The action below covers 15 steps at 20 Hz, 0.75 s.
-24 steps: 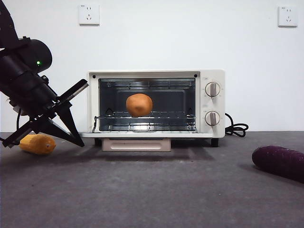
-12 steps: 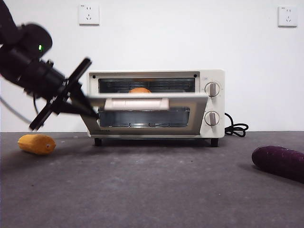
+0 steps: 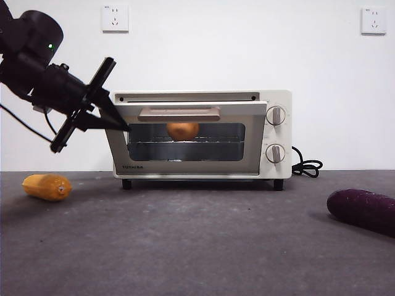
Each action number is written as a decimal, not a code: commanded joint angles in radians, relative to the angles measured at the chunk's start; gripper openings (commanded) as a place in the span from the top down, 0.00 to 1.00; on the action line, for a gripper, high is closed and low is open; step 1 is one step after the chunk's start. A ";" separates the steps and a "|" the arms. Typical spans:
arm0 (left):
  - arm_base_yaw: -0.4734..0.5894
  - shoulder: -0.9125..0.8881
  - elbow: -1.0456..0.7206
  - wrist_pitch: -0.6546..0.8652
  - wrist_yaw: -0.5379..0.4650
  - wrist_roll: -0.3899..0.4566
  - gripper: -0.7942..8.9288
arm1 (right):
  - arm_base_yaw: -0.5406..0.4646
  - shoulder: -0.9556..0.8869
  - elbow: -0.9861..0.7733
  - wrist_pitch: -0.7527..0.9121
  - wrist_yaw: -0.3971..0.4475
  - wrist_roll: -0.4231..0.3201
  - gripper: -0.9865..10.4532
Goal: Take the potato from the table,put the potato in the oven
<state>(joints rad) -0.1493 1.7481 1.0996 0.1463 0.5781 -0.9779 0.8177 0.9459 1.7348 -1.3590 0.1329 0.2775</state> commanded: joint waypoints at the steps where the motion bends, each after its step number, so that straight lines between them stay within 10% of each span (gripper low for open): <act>1: 0.002 0.004 0.050 0.042 -0.023 -0.049 0.93 | 0.001 -0.002 -0.007 -0.019 0.002 0.010 0.92; 15: 0.000 0.004 0.212 0.029 -0.086 -0.014 0.92 | 0.001 -0.002 -0.007 -0.019 0.005 0.007 0.92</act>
<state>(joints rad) -0.1493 1.7481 1.3128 0.1738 0.4812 -1.0138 0.8177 0.9459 1.7348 -1.3590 0.1341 0.2775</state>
